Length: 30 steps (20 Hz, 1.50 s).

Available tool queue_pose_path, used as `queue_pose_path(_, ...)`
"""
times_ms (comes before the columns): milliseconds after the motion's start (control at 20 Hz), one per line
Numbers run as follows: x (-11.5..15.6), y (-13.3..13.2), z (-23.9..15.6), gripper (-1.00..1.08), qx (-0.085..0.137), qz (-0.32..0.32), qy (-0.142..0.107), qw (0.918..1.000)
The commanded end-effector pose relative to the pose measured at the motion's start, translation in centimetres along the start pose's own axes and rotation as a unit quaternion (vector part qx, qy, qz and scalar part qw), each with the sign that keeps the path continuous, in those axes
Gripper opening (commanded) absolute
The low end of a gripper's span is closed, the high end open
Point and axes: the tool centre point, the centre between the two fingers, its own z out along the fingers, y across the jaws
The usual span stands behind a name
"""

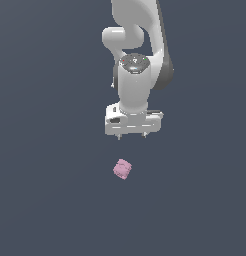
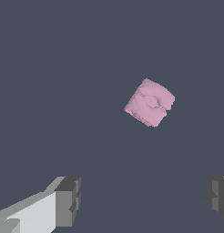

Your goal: Pick up the object and move it to a goal position.

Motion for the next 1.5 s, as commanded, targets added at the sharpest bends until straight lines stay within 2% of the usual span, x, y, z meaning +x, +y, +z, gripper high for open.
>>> queue_pose_path(0,0.1,0.1,0.1,1.00,0.000,0.004,0.000,1.0000)
queue_pose_path(400,1.5,0.7,1.4,1.00,0.000,0.051,-0.003,0.9987)
queue_pose_path(650,2.9,1.5,2.9,1.00,-0.002,0.105,-0.006,0.9945)
queue_pose_path(1100,5.7,3.3,6.7,1.00,-0.010,0.221,-0.012,0.9752)
queue_pose_path(1450,6.8,4.2,8.6,1.00,-0.016,0.273,-0.013,0.9617)
